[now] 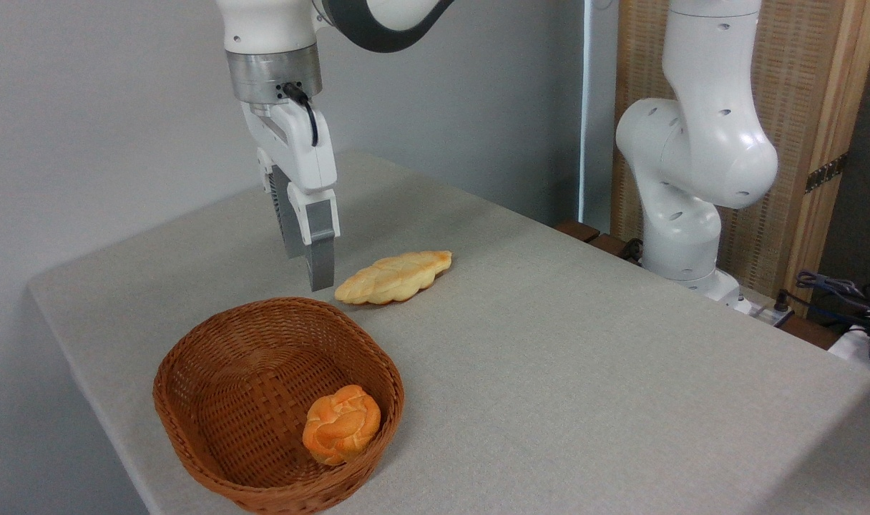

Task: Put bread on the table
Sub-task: 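Move the gripper over the basket and lower it onto the orange roll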

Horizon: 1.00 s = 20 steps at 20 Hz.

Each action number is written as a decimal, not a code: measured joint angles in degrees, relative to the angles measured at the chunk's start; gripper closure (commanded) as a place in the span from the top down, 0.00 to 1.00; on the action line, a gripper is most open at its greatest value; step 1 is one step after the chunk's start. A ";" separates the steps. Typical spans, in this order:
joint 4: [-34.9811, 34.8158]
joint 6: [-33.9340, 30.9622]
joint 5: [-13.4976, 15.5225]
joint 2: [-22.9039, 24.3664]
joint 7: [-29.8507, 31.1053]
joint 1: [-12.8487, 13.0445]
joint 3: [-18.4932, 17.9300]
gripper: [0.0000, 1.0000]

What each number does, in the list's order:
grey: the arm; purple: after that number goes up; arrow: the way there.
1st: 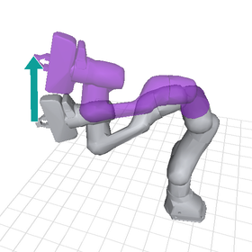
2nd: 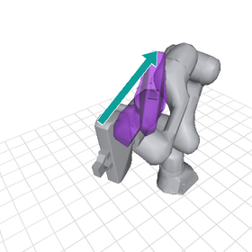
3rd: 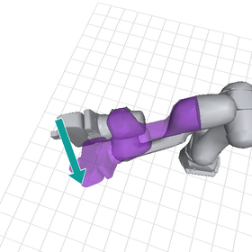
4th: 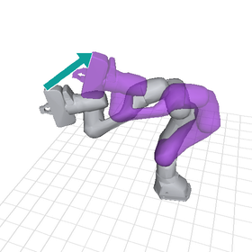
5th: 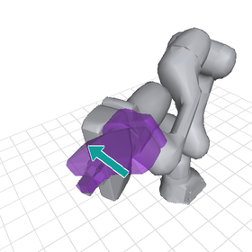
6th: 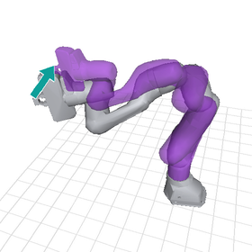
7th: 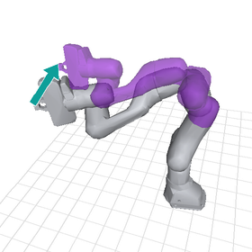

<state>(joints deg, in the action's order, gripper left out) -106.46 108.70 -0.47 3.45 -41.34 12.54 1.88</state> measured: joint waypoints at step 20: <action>-1.11 7.38 1.64 -3.24 0.73 -0.80 -9.99 1.00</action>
<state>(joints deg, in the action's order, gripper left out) -107.56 116.08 1.17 0.21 -40.61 11.73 -8.11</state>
